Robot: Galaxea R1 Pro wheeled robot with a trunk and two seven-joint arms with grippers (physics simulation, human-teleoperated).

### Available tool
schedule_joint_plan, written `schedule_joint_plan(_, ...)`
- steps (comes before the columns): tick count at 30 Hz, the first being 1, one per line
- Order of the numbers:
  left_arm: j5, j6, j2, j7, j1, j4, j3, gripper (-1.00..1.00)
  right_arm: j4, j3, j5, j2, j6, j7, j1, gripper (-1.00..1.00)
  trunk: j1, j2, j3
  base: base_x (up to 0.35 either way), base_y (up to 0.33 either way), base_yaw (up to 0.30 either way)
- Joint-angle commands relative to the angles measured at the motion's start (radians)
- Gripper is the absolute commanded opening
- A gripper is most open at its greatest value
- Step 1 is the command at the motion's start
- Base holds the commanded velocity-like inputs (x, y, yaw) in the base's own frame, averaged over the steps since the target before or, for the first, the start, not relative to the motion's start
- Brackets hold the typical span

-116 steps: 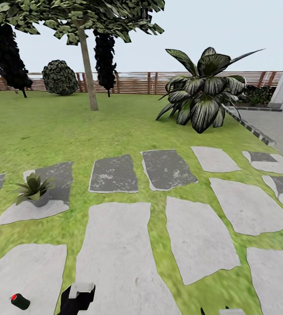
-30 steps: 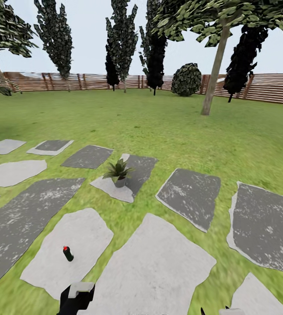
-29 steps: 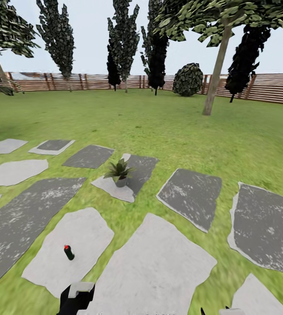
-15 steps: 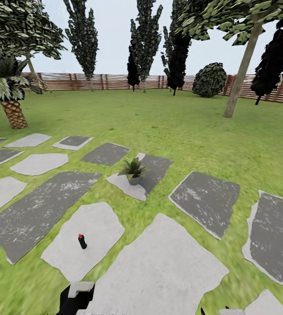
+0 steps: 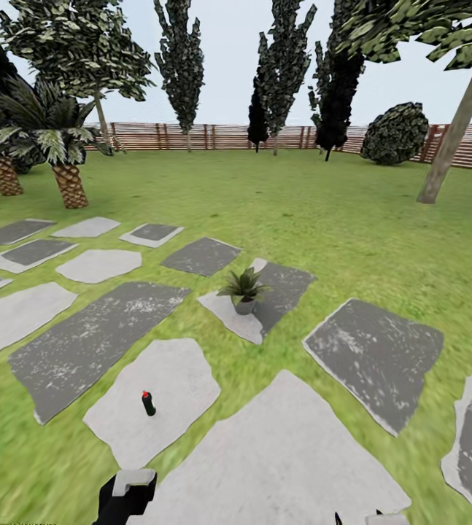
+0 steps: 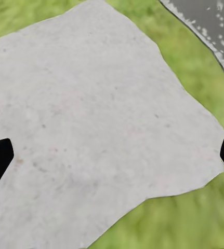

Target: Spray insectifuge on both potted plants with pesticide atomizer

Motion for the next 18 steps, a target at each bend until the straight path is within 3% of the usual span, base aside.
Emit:
schedule_joint_plan(1, 0.000, -0.003, -0.001, 0.000, -0.001, 0.001, 0.004, 1.00, 0.001, 0.000, 0.000, -0.001, -0.003, 0.000, 0.000, 1.00, 0.000, 0.000, -0.001, 0.199, -0.204, 0.277)
schedule_joint_plan(12, 0.000, -0.004, -0.003, 0.000, 0.000, 0.001, 0.010, 1.00, 0.001, 0.000, 0.000, 0.000, -0.002, 0.001, 0.000, 1.00, 0.000, 0.000, -0.001, 0.123, -0.204, 0.270)
schedule_joint_plan(18, 0.000, -0.004, -0.002, 0.000, 0.000, 0.001, 0.011, 1.00, 0.000, 0.000, 0.000, 0.000, -0.003, 0.001, 0.000, 1.00, 0.000, 0.000, -0.001, 0.080, -0.204, 0.073)
